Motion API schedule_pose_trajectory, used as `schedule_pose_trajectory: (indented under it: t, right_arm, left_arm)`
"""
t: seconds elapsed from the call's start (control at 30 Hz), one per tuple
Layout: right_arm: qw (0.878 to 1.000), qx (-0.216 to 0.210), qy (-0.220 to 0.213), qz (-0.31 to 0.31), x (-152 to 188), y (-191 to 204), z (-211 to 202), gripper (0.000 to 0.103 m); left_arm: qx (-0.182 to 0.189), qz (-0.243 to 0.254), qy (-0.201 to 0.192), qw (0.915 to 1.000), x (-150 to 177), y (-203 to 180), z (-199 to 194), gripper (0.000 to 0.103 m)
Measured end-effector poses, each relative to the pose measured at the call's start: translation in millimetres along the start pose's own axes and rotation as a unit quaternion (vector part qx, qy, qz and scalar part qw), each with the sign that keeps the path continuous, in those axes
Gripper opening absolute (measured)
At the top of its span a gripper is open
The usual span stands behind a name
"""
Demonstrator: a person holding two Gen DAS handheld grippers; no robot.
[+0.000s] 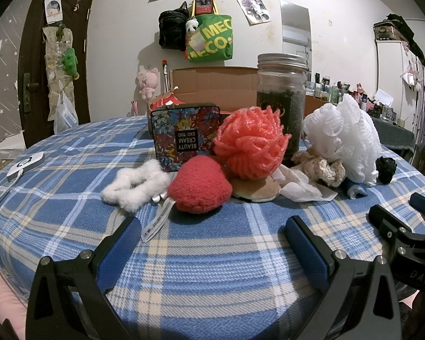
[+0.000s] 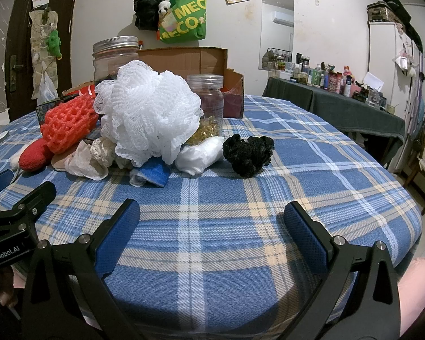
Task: Organize soft objects
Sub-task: 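Grasp the white mesh puff with the right tool while the left grasps the red foam net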
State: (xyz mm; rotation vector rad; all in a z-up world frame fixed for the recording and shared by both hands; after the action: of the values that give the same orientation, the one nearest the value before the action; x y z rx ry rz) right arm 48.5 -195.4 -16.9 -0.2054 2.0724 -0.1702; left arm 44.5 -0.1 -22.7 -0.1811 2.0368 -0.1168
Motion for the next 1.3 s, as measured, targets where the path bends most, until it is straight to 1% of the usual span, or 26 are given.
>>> schedule_pose_trajectory:
  t: [0.2,0.3,0.4,0.57,0.6,0.67,0.8,0.87,0.93,1.0,1.1,1.17,1.2,1.3]
  right_arm:
    - [1.0,0.0,0.0,-0.001,1.1,-0.7,0.0,0.103]
    - [1.0,-0.004,0.001,0.0,2.0,-1.1,-0.2,0.103]
    - [1.0,-0.011,0.002,-0.004,-0.2,-2.3,-1.2,0.103]
    - [1.0,-0.018,-0.01,-0.011,-11.5,-2.7,-6.3,0.103]
    - [1.0,-0.022,-0.018,-0.012,-23.3,-9.4,-6.5,0.103]
    - [0.999,-0.032,-0.027,-0.012,-30.9,-12.8,-9.1,0.103]
    - [0.997,-0.069,-0.04,-0.006,-53.3,-19.3,-10.0,0.103]
    - [0.995,-0.096,-0.039,-0.001,-64.0,-22.5,-4.9,0.103]
    - [0.992,-0.118,-0.034,0.006,-71.9,-27.1,2.2,0.103]
    - [0.989,-0.149,-0.023,0.011,-80.7,-28.8,12.7,0.103]
    - [0.982,-0.187,-0.009,0.013,-87.7,-27.2,26.7,0.103]
    - [0.978,-0.206,0.001,0.011,-90.5,-24.1,34.0,0.103]
    - [0.976,-0.22,0.007,0.007,-91.8,-21.5,38.8,0.103]
    - [0.97,-0.241,0.021,0.003,-94.4,-12.8,49.2,0.103]
  left_arm:
    - [0.001,0.001,0.001,1.0,-0.1,0.1,-0.1,0.103]
    - [0.007,0.004,0.007,0.9999,-1.9,-1.0,0.1,0.103]
    - [0.022,0.006,0.015,0.9996,-10.7,-8.8,-2.2,0.103]
    - [0.042,0.016,0.003,0.999,-30.3,-13.1,-11.0,0.103]
    - [0.05,0.016,0.004,0.9986,-32.1,-10.0,-11.6,0.103]
    - [0.067,0.019,0.003,0.9976,-42.2,-14.7,-13.2,0.103]
    - [0.094,0.034,0.009,0.995,-61.7,-22.0,-9.6,0.103]
    - [0.113,0.037,0.023,0.9926,-70.1,-26.3,-4.4,0.103]
    - [0.125,0.042,0.038,0.9906,-75.7,-26.5,2.9,0.103]
    - [0.129,0.056,0.054,0.9887,-80.4,-29.6,11.7,0.103]
    - [0.122,0.076,0.062,0.9877,-83.4,-32.4,23.2,0.103]
    - [0.121,0.085,0.072,0.9864,-82.2,-34.9,28.7,0.102]
    - [0.122,0.087,0.076,0.9857,-82.2,-34.3,31.1,0.099]
    - [0.126,0.093,0.085,0.984,-82.0,-36.3,37.3,0.099]
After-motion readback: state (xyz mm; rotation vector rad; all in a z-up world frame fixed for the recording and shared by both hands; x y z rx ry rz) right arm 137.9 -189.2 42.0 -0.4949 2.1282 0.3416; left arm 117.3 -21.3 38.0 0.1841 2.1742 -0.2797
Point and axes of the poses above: each gripper's, at about its wrist camera, not at the fingertips, and z roughly the way its jaws point, y to its left, x to its underside, the point moved 5 cm from there along z, roughly the way its jaws point, and after that the axes turned 11 degrees about -z, right-handed, at the moved point
